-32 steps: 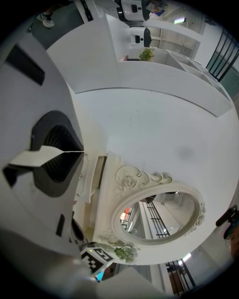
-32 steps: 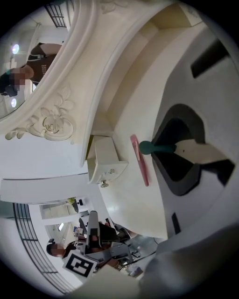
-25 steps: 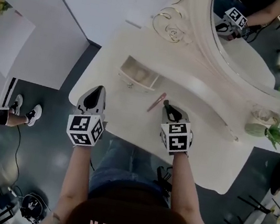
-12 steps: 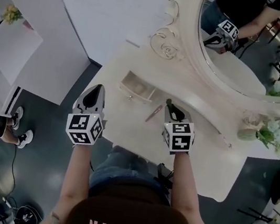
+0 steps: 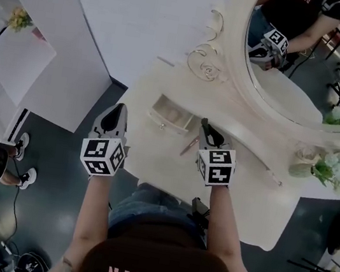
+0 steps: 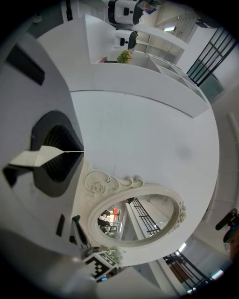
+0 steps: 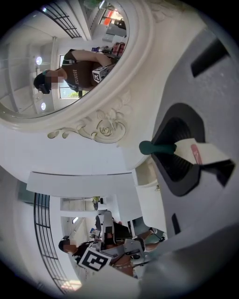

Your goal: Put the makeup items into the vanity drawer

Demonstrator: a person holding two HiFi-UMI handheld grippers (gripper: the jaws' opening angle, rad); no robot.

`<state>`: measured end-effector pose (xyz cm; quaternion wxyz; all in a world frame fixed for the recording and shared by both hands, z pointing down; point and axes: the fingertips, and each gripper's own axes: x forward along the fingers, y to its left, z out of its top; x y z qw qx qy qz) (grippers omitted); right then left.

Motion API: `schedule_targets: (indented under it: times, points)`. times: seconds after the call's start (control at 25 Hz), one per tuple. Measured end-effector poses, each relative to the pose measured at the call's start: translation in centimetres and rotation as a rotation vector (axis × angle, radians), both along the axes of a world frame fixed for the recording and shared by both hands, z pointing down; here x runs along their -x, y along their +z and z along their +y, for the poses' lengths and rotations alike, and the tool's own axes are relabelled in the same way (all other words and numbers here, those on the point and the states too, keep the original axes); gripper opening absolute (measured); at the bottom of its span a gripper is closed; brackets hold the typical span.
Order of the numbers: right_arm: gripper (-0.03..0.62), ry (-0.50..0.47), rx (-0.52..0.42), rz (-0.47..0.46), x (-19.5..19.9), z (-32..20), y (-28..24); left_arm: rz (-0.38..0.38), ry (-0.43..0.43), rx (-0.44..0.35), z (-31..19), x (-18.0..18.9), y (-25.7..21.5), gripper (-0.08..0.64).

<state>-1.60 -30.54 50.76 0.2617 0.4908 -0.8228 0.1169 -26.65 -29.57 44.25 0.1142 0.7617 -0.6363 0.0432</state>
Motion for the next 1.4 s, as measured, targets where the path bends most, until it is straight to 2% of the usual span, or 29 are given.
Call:
schedule_targets:
  times: [0.4, 0.64, 0.68, 0.72, 0.76, 0.96, 1.28, 1.32, 1.4]
  points:
    - [0.051, -0.06, -0.003, -0.024, 5.0, -1.8, 0.4, 0.0, -0.047, 0.006, -0.8, 4.5, 0.2, 0.006]
    - [0.078, -0.093, 0.003, -0.024, 7.4, -2.8, 1.0, -0.002, -0.061, 0.024, -1.1, 6.5, 0.9, 0.006]
    - [0.091, -0.092, 0.012, -0.025, 7.6, -2.9, 1.3, -0.002, -0.063, 0.027, -1.2, 6.8, 1.0, 0.006]
    - [0.135, -0.089, 0.025, -0.026, 7.8, -3.1, 1.7, -0.002, -0.065, 0.03, -1.2, 7.0, 1.1, 0.006]
    - [0.206, -0.084, 0.037, -0.027, 7.9, -3.2, 2.0, -0.001, -0.066, 0.032, -1.3, 7.3, 1.2, 0.006]
    - [0.242, -0.063, 0.049, -0.015, 8.0, -3.6, 2.4, 0.005, -0.068, 0.034, -1.9, 8.1, 1.4, 0.006]
    - [0.231, -0.028, 0.026, 0.0, 6.2, -3.5, 1.7, 0.013, -0.04, 0.03, -2.5, 6.5, 1.2, 0.006]
    - [0.211, -0.016, 0.016, 0.008, 5.8, -3.4, 1.5, 0.013, -0.036, 0.029, -2.5, 6.2, 1.2, 0.006]
    - [0.09, 0.017, -0.015, 0.024, 4.7, -3.4, 1.0, 0.014, -0.03, 0.027, -2.4, 5.7, 1.1, 0.006]
